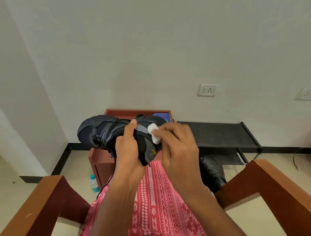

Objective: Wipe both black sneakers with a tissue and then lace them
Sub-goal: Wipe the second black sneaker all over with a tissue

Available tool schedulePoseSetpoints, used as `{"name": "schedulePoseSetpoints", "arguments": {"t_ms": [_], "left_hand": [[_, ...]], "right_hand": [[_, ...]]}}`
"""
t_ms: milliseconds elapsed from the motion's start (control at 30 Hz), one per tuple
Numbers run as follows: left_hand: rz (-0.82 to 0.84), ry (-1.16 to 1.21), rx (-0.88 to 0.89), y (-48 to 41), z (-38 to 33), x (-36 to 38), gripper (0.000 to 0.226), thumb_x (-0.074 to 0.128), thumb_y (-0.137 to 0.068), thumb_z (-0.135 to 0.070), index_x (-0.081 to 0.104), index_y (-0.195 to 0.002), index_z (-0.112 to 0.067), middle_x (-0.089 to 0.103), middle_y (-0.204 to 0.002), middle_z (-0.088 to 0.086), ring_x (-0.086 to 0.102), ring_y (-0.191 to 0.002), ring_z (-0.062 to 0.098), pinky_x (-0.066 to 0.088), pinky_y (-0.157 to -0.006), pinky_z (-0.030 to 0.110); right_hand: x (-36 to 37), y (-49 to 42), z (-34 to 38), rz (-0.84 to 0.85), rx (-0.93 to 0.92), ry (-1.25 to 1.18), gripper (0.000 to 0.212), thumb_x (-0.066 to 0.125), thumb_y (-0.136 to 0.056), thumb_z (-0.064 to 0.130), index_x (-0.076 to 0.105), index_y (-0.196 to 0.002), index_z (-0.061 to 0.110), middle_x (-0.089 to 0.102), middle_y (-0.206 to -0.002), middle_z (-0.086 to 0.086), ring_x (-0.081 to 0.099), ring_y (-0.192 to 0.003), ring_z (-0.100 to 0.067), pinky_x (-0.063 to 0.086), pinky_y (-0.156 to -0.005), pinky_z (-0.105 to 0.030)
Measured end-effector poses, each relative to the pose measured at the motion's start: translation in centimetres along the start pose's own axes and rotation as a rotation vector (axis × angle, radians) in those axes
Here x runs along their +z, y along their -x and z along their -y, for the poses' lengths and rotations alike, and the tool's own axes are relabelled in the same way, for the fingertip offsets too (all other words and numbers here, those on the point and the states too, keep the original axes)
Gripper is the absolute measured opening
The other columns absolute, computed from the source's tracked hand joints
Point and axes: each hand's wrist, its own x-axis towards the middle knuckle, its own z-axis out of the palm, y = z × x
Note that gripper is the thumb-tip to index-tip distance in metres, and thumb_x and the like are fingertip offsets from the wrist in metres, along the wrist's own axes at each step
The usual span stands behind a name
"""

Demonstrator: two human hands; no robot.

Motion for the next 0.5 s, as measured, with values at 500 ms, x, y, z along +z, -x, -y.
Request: {"name": "schedulePoseSetpoints", "arguments": {"t_ms": [500], "left_hand": [[0.031, 0.028, -0.020, 0.0, -0.1, 0.2, 0.023, 0.063, -0.096, -0.028, 0.070, -0.096, -0.006, 0.077, -0.097, 0.016, 0.075, -0.077, 0.027, 0.058, -0.069, 0.039]], "right_hand": [[-0.8, -2.6, -2.1, 0.021, 0.027, -0.067, 0.028, 0.057, -0.087, -0.004, 0.077, -0.101, 0.012, 0.068, -0.104, 0.001, 0.060, -0.099, -0.016, 0.049, -0.085, -0.022]]}}
